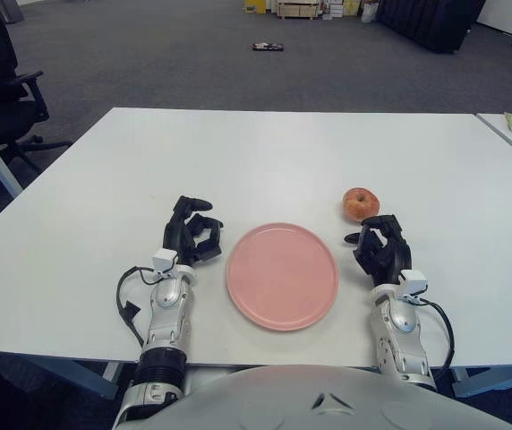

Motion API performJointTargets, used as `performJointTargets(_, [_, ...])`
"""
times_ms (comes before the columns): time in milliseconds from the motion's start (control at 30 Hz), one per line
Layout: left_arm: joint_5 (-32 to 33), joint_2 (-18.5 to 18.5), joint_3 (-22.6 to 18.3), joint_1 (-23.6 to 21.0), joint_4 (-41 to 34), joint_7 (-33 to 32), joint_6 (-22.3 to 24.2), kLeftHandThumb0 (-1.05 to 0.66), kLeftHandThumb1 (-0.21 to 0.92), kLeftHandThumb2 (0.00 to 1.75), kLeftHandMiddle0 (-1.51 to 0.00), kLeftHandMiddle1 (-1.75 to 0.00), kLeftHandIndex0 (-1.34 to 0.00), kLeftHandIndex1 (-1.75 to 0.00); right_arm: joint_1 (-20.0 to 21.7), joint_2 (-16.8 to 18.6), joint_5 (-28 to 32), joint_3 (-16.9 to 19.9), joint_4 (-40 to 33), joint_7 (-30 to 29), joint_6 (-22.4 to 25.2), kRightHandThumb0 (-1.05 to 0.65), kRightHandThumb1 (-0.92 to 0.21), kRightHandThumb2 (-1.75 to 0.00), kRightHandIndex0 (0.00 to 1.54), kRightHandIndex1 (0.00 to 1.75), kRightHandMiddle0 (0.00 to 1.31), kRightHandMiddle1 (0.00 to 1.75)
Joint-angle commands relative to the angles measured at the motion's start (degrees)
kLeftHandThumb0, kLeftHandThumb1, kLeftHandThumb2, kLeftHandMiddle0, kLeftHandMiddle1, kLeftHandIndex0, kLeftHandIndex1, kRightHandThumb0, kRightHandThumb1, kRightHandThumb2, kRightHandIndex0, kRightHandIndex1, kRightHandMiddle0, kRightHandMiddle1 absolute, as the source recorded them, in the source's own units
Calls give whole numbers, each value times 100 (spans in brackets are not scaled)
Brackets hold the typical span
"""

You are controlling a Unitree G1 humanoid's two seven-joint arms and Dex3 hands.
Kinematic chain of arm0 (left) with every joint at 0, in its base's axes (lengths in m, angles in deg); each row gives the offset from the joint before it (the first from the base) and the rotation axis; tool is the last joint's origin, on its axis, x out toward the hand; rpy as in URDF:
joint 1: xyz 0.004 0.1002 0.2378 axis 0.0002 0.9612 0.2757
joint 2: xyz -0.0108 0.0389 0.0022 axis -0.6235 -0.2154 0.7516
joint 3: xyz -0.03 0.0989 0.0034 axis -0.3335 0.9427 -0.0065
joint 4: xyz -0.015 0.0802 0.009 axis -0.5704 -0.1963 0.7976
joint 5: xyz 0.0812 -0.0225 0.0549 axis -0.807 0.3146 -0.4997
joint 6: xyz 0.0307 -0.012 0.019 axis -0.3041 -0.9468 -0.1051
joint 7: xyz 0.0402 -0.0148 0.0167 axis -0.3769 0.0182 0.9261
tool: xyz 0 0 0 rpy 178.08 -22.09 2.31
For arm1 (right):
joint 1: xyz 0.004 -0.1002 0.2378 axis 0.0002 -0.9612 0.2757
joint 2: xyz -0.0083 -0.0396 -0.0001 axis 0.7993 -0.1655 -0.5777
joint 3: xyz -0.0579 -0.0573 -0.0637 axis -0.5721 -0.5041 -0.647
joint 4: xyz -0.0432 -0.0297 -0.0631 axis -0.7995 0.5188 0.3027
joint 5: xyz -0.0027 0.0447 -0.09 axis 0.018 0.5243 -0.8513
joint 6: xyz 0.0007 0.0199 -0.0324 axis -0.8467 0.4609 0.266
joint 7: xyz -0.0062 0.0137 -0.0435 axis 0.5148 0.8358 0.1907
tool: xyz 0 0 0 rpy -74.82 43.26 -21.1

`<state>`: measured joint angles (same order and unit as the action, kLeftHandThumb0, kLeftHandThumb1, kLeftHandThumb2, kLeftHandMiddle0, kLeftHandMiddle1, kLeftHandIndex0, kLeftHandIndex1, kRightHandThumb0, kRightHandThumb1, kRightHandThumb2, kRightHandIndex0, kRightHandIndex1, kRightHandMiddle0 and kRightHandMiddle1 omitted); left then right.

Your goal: Put the apple into the plate.

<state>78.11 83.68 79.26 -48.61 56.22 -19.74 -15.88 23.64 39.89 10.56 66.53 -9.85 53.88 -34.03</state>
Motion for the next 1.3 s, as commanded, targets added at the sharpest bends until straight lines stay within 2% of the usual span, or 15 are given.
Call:
performJointTargets(0, [28,12,13,102,125,6,70,-1,37,116,-69,-142,-43,-175,-41,151,-79,12,30,-89,-52,-38,-72,-81,55,146,31,175])
performJointTargets(233, [22,13,25,103,133,19,41,-1,37,117,-68,-144,-42,-175,-16,95,-862,-18,129,-681,-260,-38,-71,-82,56,142,32,175])
performJointTargets(333, [37,15,23,101,142,30,36,-1,37,117,-68,-145,-42,-175,9,-6,-1543,-83,227,-1140,-465,-38,-70,-84,57,142,33,175])
performJointTargets(633, [25,34,12,99,137,-18,45,-1,36,118,-70,-143,-42,-175,79,-256,-3015,-263,418,-2239,-1009,-38,-68,-87,61,143,34,175])
performJointTargets(867, [50,42,11,100,122,6,70,-1,36,117,-70,-142,-43,-175,160,-518,-3919,-422,558,-3052,-1090,-38,-72,-80,57,141,31,175])
performJointTargets(967, [-3,26,24,99,114,-20,86,-1,36,117,-71,-141,-43,-175,205,-650,-4292,-508,598,-3378,-1100,-36,-84,-64,46,134,24,175])
performJointTargets(1067, [-48,15,31,100,116,-43,63,-1,35,118,-71,-141,-43,-175,235,-765,-4492,-609,602,-3535,-1083,-35,-90,-57,27,115,19,175])
performJointTargets(1133, [-64,12,34,101,116,-51,54,-1,35,118,-71,-141,-43,-175,243,-831,-4600,-666,586,-3592,-1024,-35,-91,-56,19,107,18,175])
performJointTargets(1200, [-70,10,37,100,117,-55,52,-1,35,118,-72,-140,-43,-175,246,-885,-4675,-714,567,-3631,-959,-48,-92,-75,8,93,7,140])
performJointTargets(1267, [-67,8,38,98,121,-51,52,-1,35,118,-72,-140,-43,-175,240,-933,-4738,-756,534,-3628,-867,-54,-92,-80,4,84,4,125])
